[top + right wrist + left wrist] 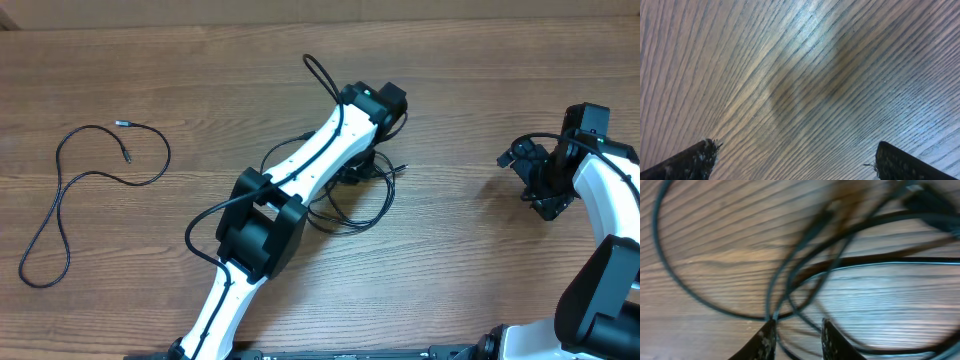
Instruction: Untangle cables
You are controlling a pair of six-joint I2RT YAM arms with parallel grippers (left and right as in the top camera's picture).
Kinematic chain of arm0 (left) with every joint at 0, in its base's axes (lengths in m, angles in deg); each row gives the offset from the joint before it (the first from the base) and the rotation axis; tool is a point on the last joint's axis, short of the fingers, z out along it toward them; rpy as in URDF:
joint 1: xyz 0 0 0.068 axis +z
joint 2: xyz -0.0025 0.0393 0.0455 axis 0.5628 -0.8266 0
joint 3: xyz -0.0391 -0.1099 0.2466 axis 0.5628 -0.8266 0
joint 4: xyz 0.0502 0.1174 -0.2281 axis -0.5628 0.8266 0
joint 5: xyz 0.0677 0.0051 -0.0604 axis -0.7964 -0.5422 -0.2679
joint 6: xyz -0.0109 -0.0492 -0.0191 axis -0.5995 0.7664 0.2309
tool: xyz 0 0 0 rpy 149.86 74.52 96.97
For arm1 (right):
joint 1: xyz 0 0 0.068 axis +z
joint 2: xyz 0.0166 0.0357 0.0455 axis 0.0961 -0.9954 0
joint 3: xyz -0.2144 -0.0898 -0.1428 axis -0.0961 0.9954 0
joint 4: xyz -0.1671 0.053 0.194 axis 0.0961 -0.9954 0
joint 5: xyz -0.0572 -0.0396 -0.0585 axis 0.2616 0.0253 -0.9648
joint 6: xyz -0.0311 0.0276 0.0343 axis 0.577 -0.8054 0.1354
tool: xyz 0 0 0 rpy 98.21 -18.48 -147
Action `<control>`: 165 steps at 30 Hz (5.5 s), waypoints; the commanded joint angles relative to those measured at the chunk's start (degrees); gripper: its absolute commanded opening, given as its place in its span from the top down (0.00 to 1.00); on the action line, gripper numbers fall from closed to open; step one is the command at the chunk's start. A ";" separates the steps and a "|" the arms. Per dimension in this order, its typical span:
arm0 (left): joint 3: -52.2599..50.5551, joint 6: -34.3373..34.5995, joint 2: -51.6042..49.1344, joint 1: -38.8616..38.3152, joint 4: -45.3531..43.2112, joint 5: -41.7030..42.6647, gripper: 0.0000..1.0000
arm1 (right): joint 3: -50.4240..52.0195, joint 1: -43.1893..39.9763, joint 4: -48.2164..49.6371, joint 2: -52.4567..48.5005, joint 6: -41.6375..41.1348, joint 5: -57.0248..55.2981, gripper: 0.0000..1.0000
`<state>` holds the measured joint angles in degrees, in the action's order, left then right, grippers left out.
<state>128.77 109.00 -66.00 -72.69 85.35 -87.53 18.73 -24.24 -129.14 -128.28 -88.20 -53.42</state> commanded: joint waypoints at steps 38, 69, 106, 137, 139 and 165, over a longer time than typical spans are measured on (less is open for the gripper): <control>-8.22 -1.33 -0.52 2.51 -13.75 2.01 0.81 | 0.31 -0.04 0.26 0.22 -0.11 -0.42 0.00; -8.15 -3.87 -0.35 3.04 -14.86 4.63 0.96 | 0.31 -0.04 0.26 0.22 -0.11 -0.42 0.00; 1.64 -31.30 16.57 24.35 -1.57 41.70 0.53 | 0.31 0.00 -2.93 0.22 0.09 35.98 0.00; -29.62 -15.82 16.22 16.48 -33.31 27.58 0.50 | 0.31 0.02 -5.11 0.22 0.13 24.41 0.00; -31.78 -14.53 16.22 16.48 -36.37 28.00 0.50 | 0.31 0.02 -5.11 0.22 0.13 24.41 0.00; -40.46 -14.21 16.22 16.24 -50.34 29.51 0.78 | 0.31 0.00 -5.40 0.22 0.13 22.29 0.00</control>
<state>88.80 94.45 -50.05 -56.03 35.71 -58.95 18.79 -24.24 -134.39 -128.28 -88.20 -29.90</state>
